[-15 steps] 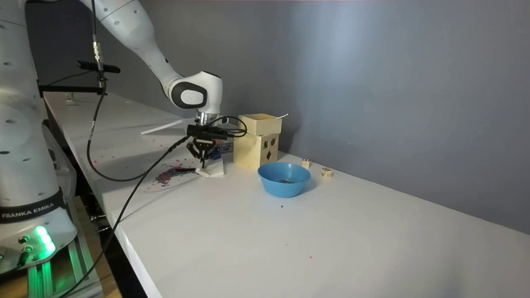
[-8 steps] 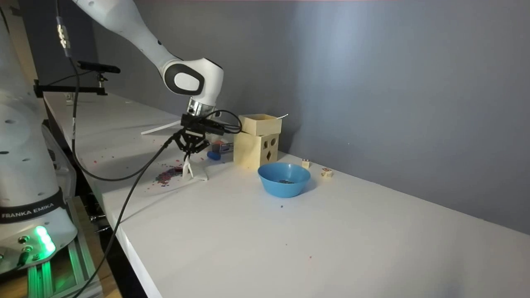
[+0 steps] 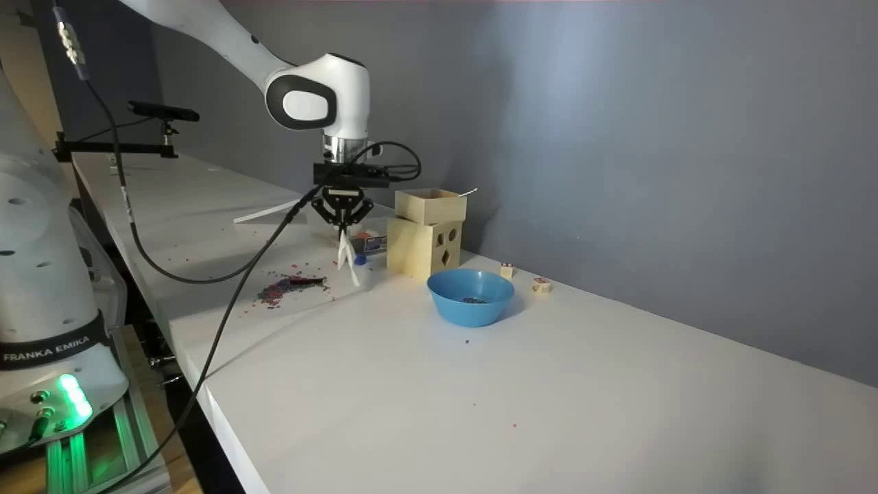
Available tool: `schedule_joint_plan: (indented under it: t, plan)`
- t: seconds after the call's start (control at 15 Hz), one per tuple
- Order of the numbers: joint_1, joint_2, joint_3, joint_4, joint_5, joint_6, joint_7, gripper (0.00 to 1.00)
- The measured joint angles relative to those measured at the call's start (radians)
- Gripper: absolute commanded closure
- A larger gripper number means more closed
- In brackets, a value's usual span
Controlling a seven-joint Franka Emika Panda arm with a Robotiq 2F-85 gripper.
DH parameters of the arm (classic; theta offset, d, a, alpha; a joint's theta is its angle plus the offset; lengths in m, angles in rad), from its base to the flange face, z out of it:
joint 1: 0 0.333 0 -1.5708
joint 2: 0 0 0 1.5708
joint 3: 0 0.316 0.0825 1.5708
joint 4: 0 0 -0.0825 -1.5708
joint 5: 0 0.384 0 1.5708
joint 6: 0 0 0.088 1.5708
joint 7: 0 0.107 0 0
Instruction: Use the white napkin to wipe the cereal on the counter to the left.
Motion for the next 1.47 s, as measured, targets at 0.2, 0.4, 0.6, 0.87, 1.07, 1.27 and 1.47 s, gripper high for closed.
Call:
schedule_joint_plan:
  t: [0.2, 0.4, 0.6, 0.87, 1.07, 1.27, 1.47]
  plan:
    - [0.009, -0.015, -0.006, 0.013, 0.008, 0.002, -0.003, 0.98]
    - [0.009, -0.007, -0.007, 0.012, 0.008, 0.002, -0.003, 1.0]
    - [0.035, -0.014, -0.011, 0.003, 0.064, -0.021, -0.078, 1.0]
    - [0.124, -0.116, 0.0, -0.041, 0.142, -0.115, -0.194, 1.0]
    - [0.179, -0.235, 0.005, -0.062, 0.145, -0.221, -0.259, 1.0]
    - [0.251, -0.301, 0.018, -0.091, 0.165, -0.252, -0.33, 0.98]
    - [0.26, -0.3, 0.024, -0.094, 0.168, -0.252, -0.324, 1.0]
